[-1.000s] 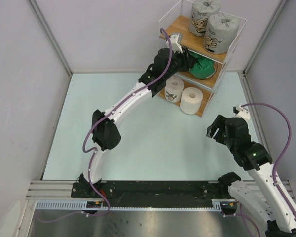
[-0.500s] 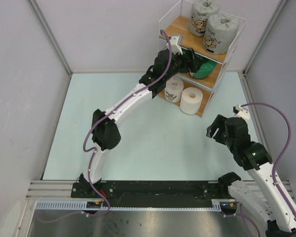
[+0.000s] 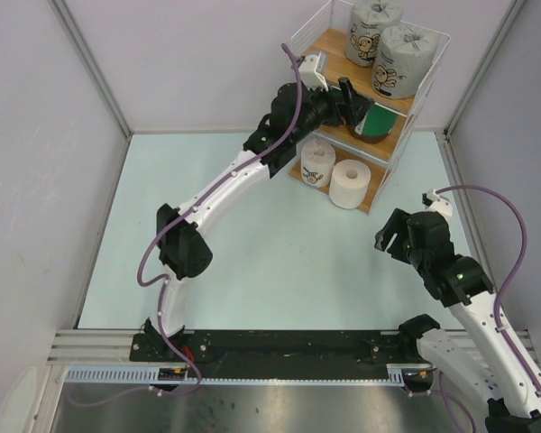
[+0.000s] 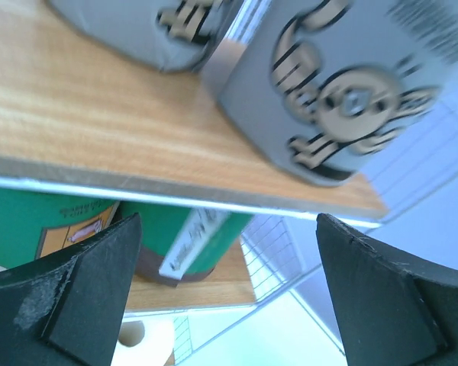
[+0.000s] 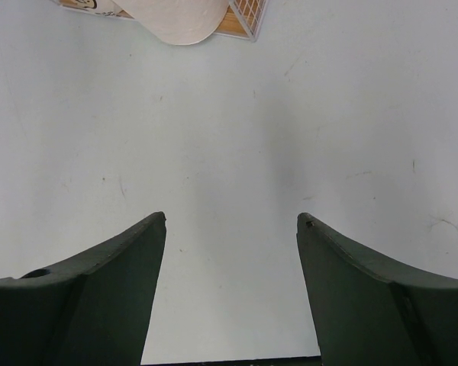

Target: Place and organize the paper towels onto the shelf

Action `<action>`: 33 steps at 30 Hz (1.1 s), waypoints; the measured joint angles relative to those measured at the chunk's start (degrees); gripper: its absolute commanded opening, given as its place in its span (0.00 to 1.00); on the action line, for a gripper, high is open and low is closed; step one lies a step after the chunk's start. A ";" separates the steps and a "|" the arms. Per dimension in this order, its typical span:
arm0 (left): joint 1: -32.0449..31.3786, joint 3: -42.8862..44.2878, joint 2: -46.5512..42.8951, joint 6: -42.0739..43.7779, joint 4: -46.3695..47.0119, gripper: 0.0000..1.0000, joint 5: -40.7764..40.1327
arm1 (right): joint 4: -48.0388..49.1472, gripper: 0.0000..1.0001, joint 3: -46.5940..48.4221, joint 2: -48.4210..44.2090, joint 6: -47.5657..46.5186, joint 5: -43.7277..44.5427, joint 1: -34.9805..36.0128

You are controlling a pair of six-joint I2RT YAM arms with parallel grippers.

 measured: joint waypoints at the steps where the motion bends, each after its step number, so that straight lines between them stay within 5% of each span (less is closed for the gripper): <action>1: 0.00 -0.02 -0.50 0.00 0.02 1.00 0.02 | 0.04 0.74 0.00 0.04 0.00 0.00 0.00; 6: 0.02 -4.59 -5.27 0.39 0.35 1.00 0.96 | 0.11 0.74 0.00 0.00 0.00 0.04 0.00; 12: 0.96 -20.04 -16.13 3.56 0.98 1.00 1.16 | 0.15 0.74 0.00 -0.59 0.00 0.07 -0.02; 18: 4.35 -32.04 -24.50 13.70 3.34 1.00 -2.84 | 1.09 0.74 0.00 -0.59 0.00 -0.35 -0.02; 26: 7.17 -34.03 -24.50 33.11 11.06 1.00 -7.30 | 1.07 0.74 -0.02 -0.94 0.00 -0.76 -0.02; 33: 8.52 -32.50 -18.69 40.59 17.07 1.00 -6.19 | 0.92 0.74 -0.02 -2.21 -0.02 -0.48 0.00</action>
